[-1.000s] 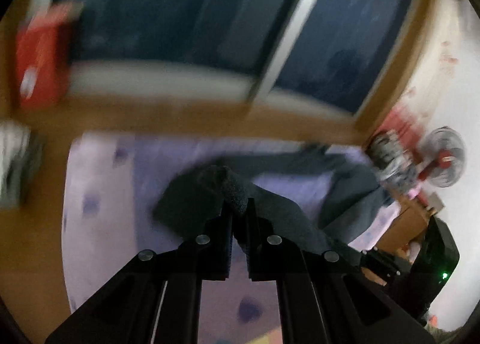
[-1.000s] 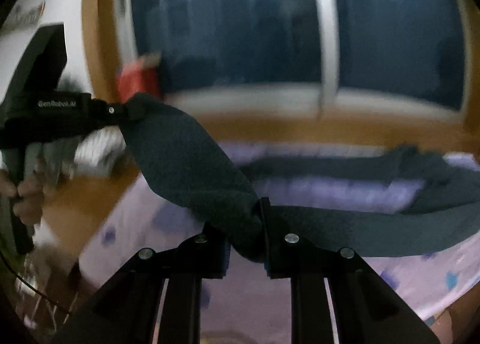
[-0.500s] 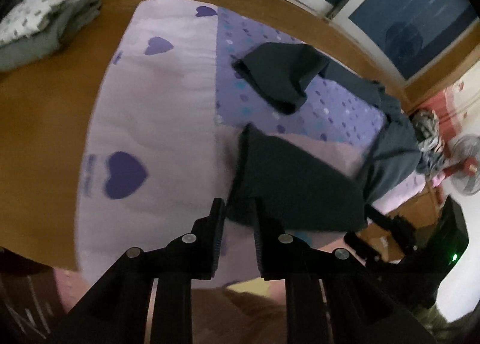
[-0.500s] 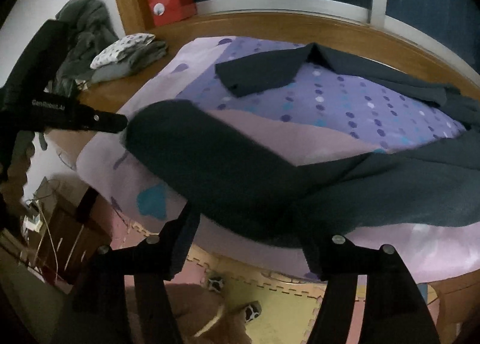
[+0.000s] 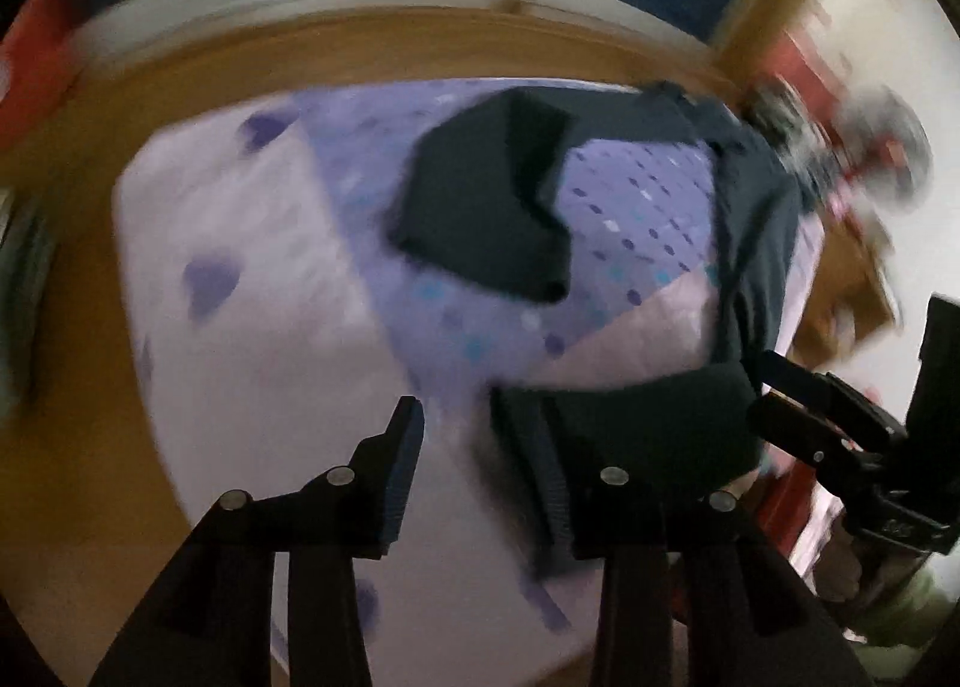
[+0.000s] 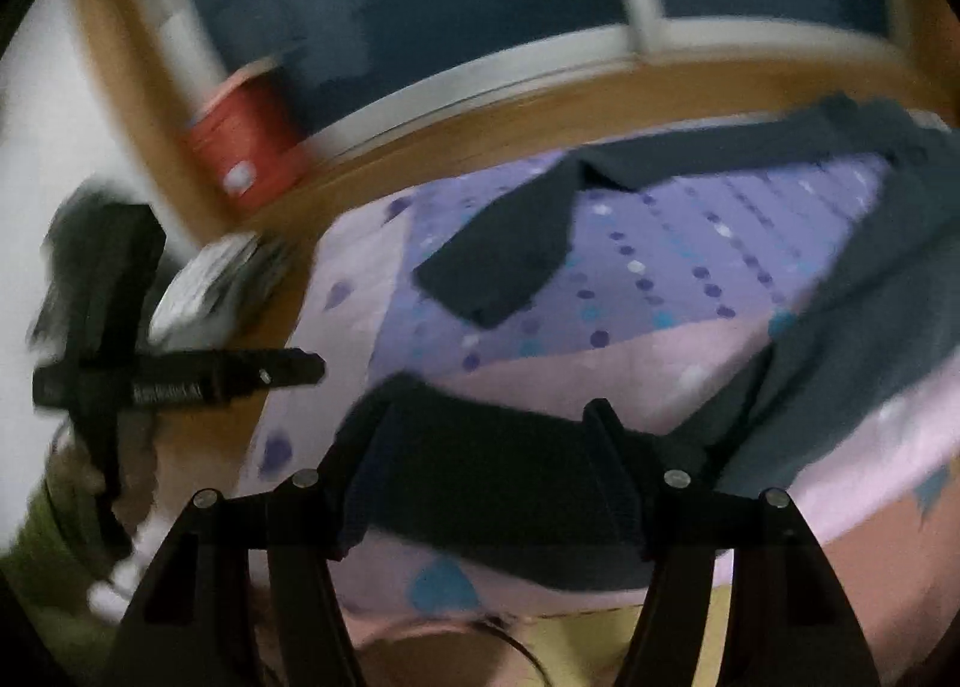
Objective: Fold clothes
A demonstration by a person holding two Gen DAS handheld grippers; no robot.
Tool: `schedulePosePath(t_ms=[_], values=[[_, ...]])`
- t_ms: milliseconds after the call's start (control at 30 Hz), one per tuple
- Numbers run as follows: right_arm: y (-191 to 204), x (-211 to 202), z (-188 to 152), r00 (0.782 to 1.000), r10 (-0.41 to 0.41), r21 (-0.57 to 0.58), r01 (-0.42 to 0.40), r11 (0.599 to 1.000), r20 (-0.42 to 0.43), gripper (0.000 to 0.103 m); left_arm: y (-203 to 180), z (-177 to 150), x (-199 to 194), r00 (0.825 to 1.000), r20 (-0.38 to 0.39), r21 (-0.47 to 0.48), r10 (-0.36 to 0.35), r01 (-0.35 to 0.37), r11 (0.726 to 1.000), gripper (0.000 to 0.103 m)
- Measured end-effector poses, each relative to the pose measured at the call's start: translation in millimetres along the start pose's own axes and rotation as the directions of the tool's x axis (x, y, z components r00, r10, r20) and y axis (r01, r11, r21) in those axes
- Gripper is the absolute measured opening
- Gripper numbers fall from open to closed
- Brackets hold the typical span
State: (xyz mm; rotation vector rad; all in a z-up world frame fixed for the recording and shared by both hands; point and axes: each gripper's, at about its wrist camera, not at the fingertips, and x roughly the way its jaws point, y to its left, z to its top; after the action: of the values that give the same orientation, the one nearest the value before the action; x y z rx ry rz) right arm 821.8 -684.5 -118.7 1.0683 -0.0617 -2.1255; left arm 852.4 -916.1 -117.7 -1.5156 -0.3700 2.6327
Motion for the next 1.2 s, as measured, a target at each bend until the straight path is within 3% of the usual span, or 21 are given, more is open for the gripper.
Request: schedulePosePath(t_ms=[167,400,533,667,800,933,1167,1200], values=[[14,14,-9,0.986,-0.161,0.206,0.15,0.967,0.04,0.064,-15,39,34,0.999,-0.022,0.236,-0.035,0.039,0.971,0.039],[18,10,-19,0.952,-0.305,0.253,0.293,0.922,0.008,0.064,-50,54,86,0.999,-0.04,0.432,0.008,0.01,0.902,0.039],[12,14,-13,0.946,-0.324,0.297,0.306,0.905,0.014,0.064,-58,54,99,0.999,-0.025,0.473,0.034,-0.018,0.881,0.039],[2,22,-5,0.943,-0.333,0.338,0.306,0.89,0.021,0.064,-59,58,100,0.997,-0.038,0.495,0.071,-0.043,0.868,0.048],[4,26,4,0.937,-0.346,0.348,0.31,0.885,0.044,0.064,-45,54,88,0.993,-0.116,0.452,0.009,0.045,0.891,0.048],[3,31,4,0.935,-0.353,0.335,0.321,0.886,0.039,0.064,-40,45,86,0.987,-0.147,0.449,-0.062,0.122,0.885,0.048],[-1,35,3,0.936,-0.351,0.314,0.325,0.892,0.028,0.064,-60,43,98,1.0,-0.018,0.519,-0.022,0.028,0.855,0.055],[-2,35,3,0.936,-0.352,0.318,0.325,0.891,0.029,0.064,-59,47,100,0.999,-0.018,0.503,-0.026,0.032,0.864,0.053]])
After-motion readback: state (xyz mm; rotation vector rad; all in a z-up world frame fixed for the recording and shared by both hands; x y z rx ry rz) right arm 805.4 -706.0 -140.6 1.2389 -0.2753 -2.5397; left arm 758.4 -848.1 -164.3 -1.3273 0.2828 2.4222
